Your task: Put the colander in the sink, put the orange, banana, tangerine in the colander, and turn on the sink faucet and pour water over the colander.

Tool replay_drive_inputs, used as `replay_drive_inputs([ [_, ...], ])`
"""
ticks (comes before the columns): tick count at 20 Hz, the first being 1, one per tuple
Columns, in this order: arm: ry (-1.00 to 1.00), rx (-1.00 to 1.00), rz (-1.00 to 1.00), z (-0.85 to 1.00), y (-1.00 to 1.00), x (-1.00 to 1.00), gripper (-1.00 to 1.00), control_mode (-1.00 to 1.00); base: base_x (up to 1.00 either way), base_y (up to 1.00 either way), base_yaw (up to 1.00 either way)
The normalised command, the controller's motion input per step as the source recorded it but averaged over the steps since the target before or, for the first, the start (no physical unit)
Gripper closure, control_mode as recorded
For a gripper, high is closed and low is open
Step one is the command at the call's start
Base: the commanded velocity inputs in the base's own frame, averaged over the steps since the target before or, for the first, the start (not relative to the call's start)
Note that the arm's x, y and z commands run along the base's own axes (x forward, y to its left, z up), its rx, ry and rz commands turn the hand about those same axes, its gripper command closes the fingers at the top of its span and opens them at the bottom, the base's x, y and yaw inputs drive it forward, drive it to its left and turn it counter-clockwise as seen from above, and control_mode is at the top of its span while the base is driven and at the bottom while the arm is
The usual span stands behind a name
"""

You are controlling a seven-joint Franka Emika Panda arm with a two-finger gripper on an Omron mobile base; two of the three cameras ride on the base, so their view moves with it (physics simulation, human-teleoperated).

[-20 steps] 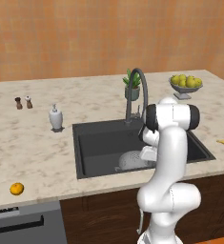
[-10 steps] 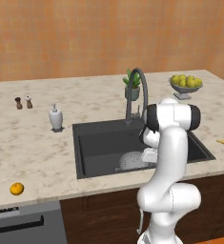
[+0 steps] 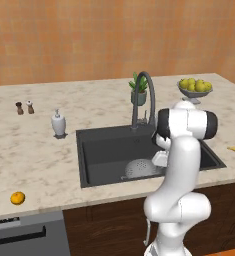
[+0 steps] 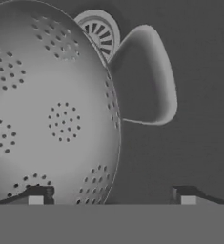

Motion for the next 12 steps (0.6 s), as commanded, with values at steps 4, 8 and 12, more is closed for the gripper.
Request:
replay_drive_inputs([
  [4, -0.04, 0.01, 0.00, 0.56, -0.25, -0.25, -1.00, -1.00, 0.00, 0.00, 0.00],
  [8, -0.07, 0.00, 0.00, 0.64, -0.11, -0.27, -1.00, -1.00, 0.00, 0.00, 0.00],
  [12, 0.00, 0.00, 0.00, 0.67, -0.10, -0.22, -1.00, -1.00, 0.00, 0.00, 0.00],
])
